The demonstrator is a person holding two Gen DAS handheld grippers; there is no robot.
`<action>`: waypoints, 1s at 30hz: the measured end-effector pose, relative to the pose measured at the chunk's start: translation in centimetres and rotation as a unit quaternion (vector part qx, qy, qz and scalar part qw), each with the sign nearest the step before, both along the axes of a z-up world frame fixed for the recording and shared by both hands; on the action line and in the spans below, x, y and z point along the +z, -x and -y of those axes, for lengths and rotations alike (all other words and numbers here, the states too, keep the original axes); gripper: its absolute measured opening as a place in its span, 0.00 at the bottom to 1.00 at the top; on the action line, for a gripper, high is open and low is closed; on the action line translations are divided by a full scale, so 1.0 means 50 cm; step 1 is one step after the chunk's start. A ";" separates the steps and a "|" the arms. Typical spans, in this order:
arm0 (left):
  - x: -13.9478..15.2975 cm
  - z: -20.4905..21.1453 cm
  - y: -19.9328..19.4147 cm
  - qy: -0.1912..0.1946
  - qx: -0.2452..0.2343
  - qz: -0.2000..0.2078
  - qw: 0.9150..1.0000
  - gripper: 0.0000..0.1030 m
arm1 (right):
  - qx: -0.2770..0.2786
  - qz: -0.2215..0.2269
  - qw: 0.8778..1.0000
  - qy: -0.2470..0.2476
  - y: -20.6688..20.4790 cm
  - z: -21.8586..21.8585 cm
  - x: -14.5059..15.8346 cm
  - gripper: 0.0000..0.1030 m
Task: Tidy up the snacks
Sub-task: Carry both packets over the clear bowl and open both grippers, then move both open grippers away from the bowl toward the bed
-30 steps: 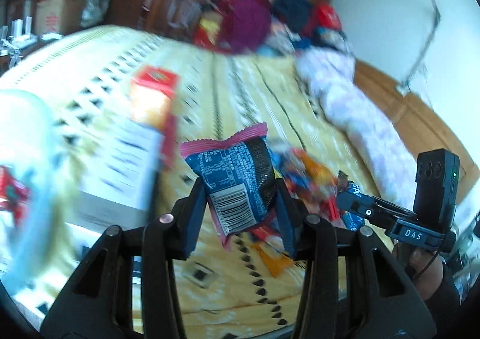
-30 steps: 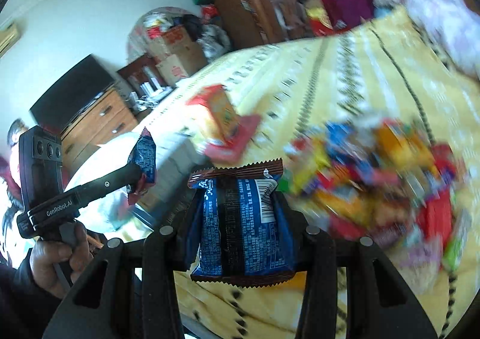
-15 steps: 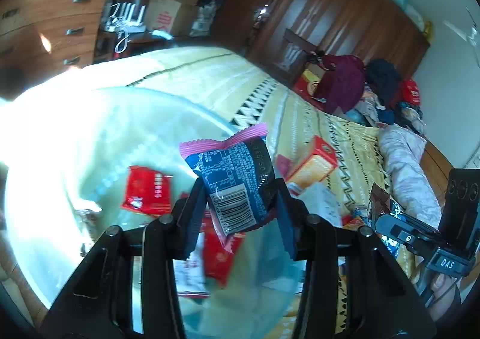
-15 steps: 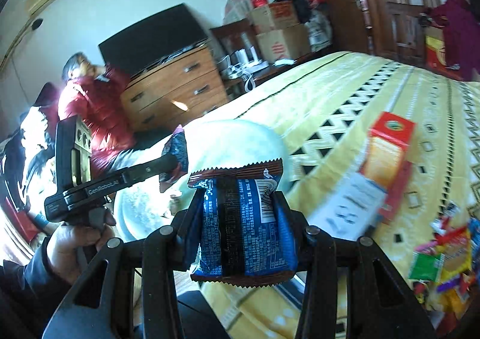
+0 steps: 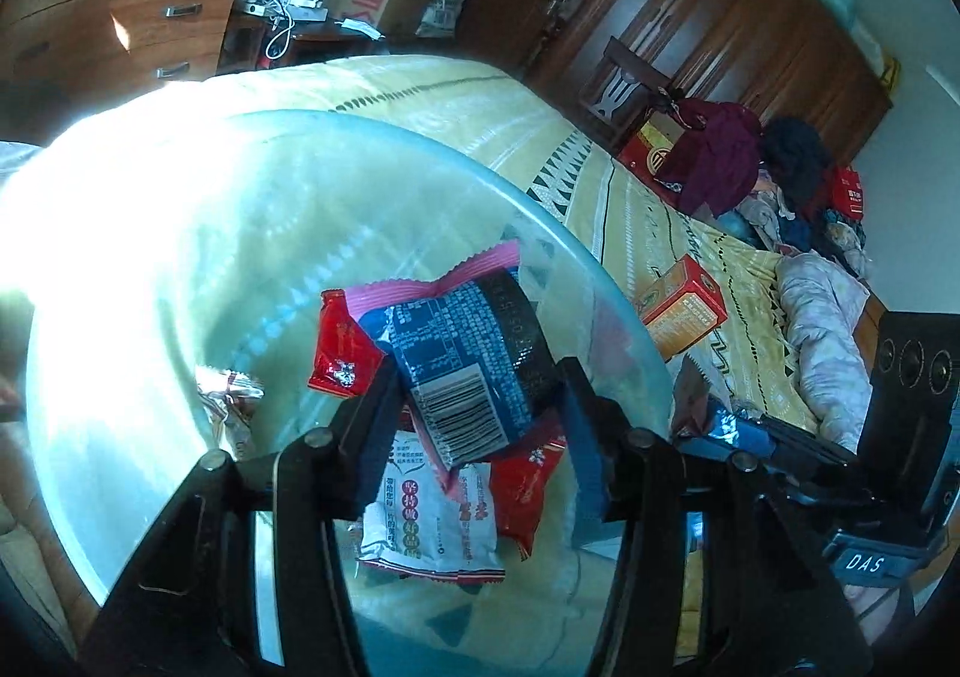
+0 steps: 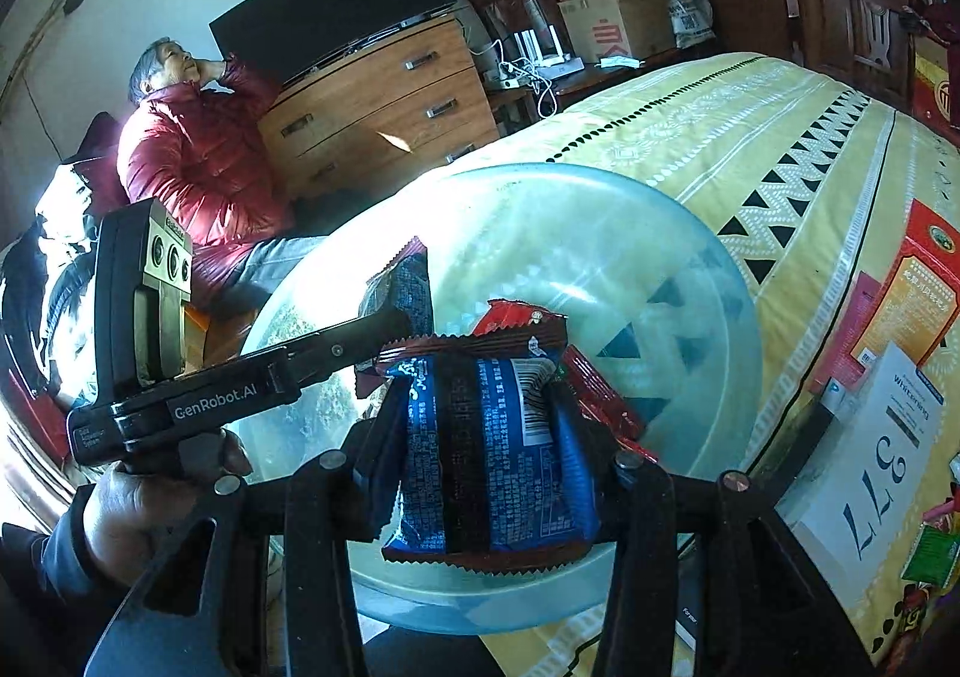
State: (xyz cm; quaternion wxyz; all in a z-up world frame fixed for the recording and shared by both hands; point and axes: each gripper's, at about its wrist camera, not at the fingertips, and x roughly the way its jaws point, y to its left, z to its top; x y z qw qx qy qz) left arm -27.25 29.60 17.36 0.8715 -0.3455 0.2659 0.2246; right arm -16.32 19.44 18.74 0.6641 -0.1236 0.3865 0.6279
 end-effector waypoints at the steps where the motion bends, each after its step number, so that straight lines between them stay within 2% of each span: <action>1: 0.000 -0.001 0.000 0.001 0.000 0.000 1.000 0.56 | -0.003 0.000 1.000 0.001 -0.001 -0.001 -0.001 0.57; 2: 0.001 0.000 0.000 0.001 -0.002 0.000 1.000 0.61 | -0.007 -0.001 1.000 0.001 -0.001 0.000 0.001 0.67; 3: 0.003 0.000 0.000 0.000 -0.003 0.001 1.000 0.69 | -0.012 -0.002 1.000 -0.003 -0.002 0.006 0.004 0.68; 5: 0.007 0.002 -0.003 -0.008 -0.002 -0.003 1.000 0.75 | -0.021 -0.002 1.000 -0.009 -0.005 0.018 0.013 0.68; 10: 0.009 0.011 -0.007 -0.021 -0.008 -0.005 1.000 0.77 | -0.050 0.027 0.998 -0.031 0.000 0.093 0.045 0.68; 15: 0.024 0.036 0.003 -0.044 -0.004 0.004 0.999 0.77 | -0.101 0.076 0.991 -0.037 -0.002 0.240 0.048 0.69; 16: 0.031 0.044 0.003 -0.055 -0.004 0.005 0.998 0.77 | -0.117 0.084 0.989 -0.035 -0.006 0.276 0.043 0.71; 17: 0.040 0.055 0.004 -0.071 -0.005 0.005 0.997 0.77 | -0.136 0.096 0.985 -0.032 -0.010 0.313 0.035 0.80; 19: 0.056 0.074 0.008 -0.094 -0.006 0.012 0.995 0.78 | -0.175 0.116 0.977 -0.023 -0.017 0.388 0.009 0.86; 21: 0.071 0.094 0.012 -0.112 -0.010 0.021 0.993 0.80 | -0.207 0.118 0.971 0.009 -0.032 0.452 -0.035 0.86; 25: 0.084 0.141 0.020 -0.141 -0.023 0.030 0.989 0.86 | -0.262 0.053 0.960 0.088 -0.064 0.576 -0.153 0.86; 30: 0.066 0.218 0.024 -0.161 -0.053 0.019 0.985 0.91 | -0.289 0.002 0.949 0.122 -0.047 0.665 -0.235 0.86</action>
